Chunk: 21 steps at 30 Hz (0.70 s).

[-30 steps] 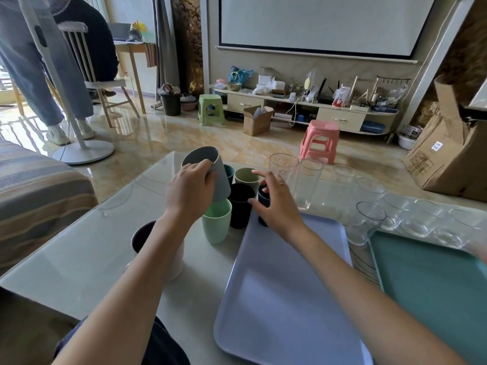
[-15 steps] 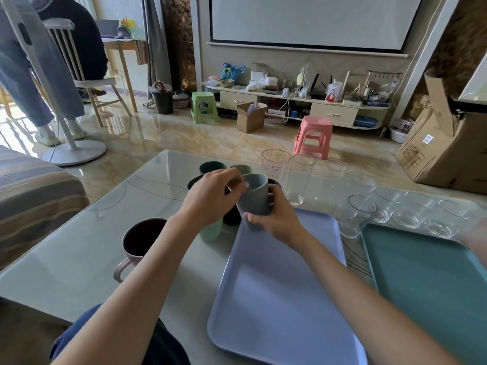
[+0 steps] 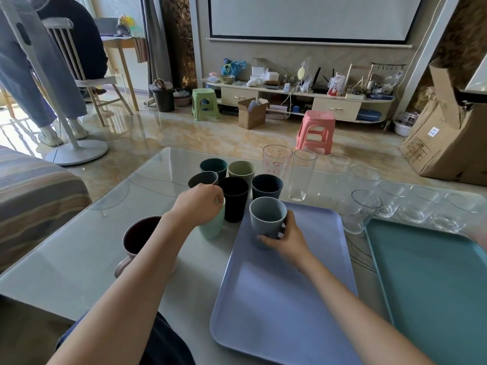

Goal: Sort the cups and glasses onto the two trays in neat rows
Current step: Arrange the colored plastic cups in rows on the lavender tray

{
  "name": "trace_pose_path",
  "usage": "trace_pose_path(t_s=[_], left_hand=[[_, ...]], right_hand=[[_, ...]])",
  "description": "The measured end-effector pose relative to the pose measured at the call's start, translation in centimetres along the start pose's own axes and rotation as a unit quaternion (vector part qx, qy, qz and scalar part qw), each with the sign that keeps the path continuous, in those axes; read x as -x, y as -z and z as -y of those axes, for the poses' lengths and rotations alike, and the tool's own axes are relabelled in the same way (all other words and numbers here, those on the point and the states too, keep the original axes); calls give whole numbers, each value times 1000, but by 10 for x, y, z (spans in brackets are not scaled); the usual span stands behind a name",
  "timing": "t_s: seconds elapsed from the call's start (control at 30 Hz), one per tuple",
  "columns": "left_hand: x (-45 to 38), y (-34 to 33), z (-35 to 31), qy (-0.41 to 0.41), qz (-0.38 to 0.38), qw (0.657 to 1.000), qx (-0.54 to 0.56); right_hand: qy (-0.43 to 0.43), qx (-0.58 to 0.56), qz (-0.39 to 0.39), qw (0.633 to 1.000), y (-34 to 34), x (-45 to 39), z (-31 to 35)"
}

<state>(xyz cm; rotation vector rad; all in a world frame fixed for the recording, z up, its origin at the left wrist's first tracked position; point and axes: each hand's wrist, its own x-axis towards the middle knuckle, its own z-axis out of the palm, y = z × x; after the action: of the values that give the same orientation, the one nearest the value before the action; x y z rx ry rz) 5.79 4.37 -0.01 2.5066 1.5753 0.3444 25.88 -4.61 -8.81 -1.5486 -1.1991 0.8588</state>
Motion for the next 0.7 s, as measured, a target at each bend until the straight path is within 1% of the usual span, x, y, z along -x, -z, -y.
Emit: trace_pose_path(t_s=[0.27, 0.7], left_hand=[[-6, -6, 5, 10, 36, 999, 8], [-7, -6, 8, 14, 41, 999, 30]], right_hand=[[0, -12, 2, 1000, -4, -5, 1], [1, -10, 46, 999, -4, -9, 4]])
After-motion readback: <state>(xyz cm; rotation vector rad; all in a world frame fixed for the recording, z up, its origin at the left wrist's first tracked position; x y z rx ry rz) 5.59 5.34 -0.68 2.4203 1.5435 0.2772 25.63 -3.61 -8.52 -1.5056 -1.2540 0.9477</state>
